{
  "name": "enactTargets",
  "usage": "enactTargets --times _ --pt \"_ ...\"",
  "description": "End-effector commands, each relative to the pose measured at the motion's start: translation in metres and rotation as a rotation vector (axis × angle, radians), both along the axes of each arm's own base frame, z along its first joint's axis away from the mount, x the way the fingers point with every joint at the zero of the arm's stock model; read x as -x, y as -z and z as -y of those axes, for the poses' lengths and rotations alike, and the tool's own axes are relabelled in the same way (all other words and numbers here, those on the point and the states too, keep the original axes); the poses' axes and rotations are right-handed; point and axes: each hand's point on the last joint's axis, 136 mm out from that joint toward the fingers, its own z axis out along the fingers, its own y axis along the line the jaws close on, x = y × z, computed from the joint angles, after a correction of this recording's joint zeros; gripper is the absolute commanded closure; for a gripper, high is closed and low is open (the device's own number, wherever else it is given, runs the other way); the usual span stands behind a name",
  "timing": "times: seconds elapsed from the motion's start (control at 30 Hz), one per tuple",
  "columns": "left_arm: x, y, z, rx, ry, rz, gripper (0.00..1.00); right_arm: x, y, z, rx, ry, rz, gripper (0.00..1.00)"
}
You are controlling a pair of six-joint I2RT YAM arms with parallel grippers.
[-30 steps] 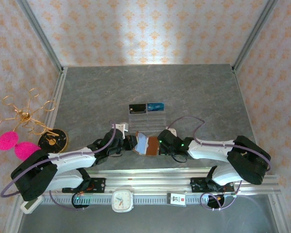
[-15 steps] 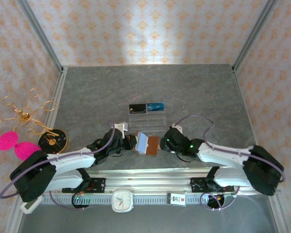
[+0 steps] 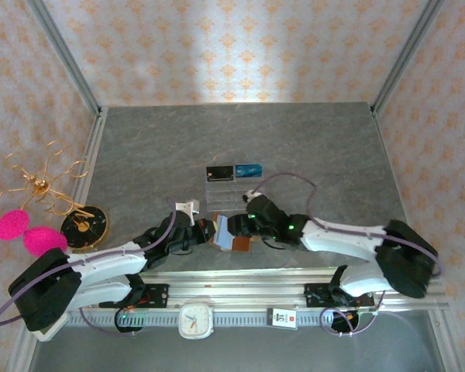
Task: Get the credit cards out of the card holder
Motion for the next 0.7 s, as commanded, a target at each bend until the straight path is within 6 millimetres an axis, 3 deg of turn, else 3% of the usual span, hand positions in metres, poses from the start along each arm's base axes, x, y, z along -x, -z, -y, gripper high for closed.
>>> enactTargets --times 0.0,0.17,0.33,0.43,0.67 --pt "0.001 -0.007 0.002 0.038 -0.011 0.014 1.00 0.001 0.002 -0.025 -0.014 -0.067 0.010 0.44" --pt "0.002 -0.007 0.002 0.040 -0.012 0.017 1.00 -0.003 0.025 -0.023 0.053 -0.044 -0.019 0.44" --pt "0.002 -0.008 0.003 0.054 -0.007 0.021 1.00 0.000 0.052 -0.008 0.152 -0.024 -0.050 0.44" --pt "0.003 -0.007 0.002 0.054 -0.013 0.017 1.00 0.000 0.063 0.018 0.243 0.043 -0.056 0.44" --pt "0.004 -0.005 0.005 0.056 0.002 0.009 1.00 0.009 0.064 0.065 0.324 0.155 -0.060 0.43"
